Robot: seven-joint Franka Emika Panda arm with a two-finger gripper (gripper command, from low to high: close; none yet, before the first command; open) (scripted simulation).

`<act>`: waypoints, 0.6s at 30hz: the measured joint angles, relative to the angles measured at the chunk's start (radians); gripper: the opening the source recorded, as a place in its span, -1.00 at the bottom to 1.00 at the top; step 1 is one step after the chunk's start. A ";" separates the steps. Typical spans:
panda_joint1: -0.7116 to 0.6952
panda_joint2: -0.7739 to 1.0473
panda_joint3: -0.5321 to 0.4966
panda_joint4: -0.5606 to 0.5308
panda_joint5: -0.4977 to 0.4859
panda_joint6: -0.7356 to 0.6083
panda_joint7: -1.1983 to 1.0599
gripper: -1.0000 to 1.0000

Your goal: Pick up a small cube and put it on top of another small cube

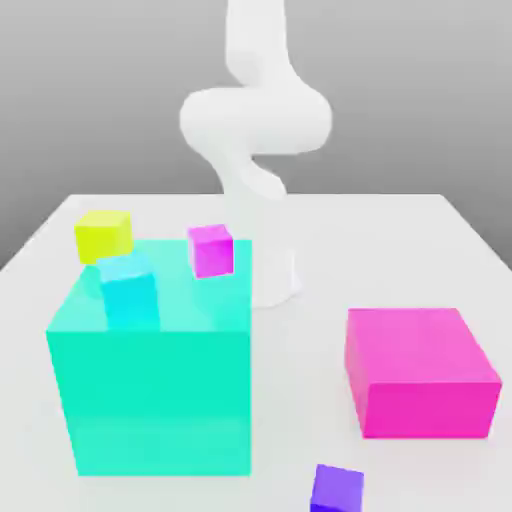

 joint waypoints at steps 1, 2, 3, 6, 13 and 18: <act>-0.010 0.039 0.015 -0.002 -0.007 0.012 0.020 0.00; -0.018 0.077 0.028 -0.004 -0.016 0.024 0.039 0.00; -0.025 0.114 0.040 -0.006 -0.024 0.036 0.058 0.00; -0.046 0.224 0.076 -0.012 -0.050 0.070 0.117 0.00; -0.071 0.479 0.136 -0.025 -0.119 0.149 0.258 0.00; -0.066 0.659 0.157 -0.035 -0.156 0.206 0.351 0.00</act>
